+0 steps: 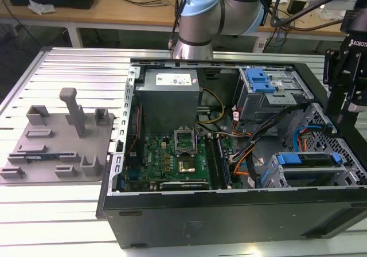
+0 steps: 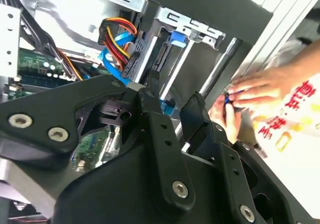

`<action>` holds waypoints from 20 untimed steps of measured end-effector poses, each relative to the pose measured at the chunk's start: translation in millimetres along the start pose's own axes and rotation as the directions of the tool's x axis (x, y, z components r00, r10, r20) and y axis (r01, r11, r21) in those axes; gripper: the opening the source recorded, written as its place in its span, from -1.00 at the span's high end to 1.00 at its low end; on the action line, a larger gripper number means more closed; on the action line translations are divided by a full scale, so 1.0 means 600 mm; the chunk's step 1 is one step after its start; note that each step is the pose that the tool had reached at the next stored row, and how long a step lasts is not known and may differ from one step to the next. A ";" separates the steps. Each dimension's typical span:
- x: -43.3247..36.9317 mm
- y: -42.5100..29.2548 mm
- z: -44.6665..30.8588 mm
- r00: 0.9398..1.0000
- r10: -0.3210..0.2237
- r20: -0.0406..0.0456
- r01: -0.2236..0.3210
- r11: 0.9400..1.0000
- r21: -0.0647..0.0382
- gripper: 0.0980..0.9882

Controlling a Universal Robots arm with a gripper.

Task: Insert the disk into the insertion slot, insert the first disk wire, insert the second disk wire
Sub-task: 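Insert the first disk wire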

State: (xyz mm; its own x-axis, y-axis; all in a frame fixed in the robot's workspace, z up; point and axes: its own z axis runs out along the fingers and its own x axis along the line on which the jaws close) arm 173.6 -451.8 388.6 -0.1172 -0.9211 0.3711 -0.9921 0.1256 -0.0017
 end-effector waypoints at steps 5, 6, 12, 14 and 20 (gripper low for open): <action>-0.016 -0.002 0.003 1.000 0.019 -0.015 -0.019 1.000 -0.005 0.22; -0.024 -0.003 0.001 0.999 0.020 -0.026 -0.020 1.000 -0.004 0.22; -0.056 0.012 0.012 0.998 0.016 -0.063 -0.016 1.000 0.004 0.22; -0.065 0.012 0.023 0.998 0.001 -0.070 0.000 1.000 0.011 0.22; -0.070 0.012 0.027 0.996 -0.014 -0.087 0.016 1.000 0.020 0.22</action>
State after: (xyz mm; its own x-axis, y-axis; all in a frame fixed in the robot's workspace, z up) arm 170.7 -417.9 357.9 -0.0987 -0.8875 0.4501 -0.9945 0.1035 -0.0140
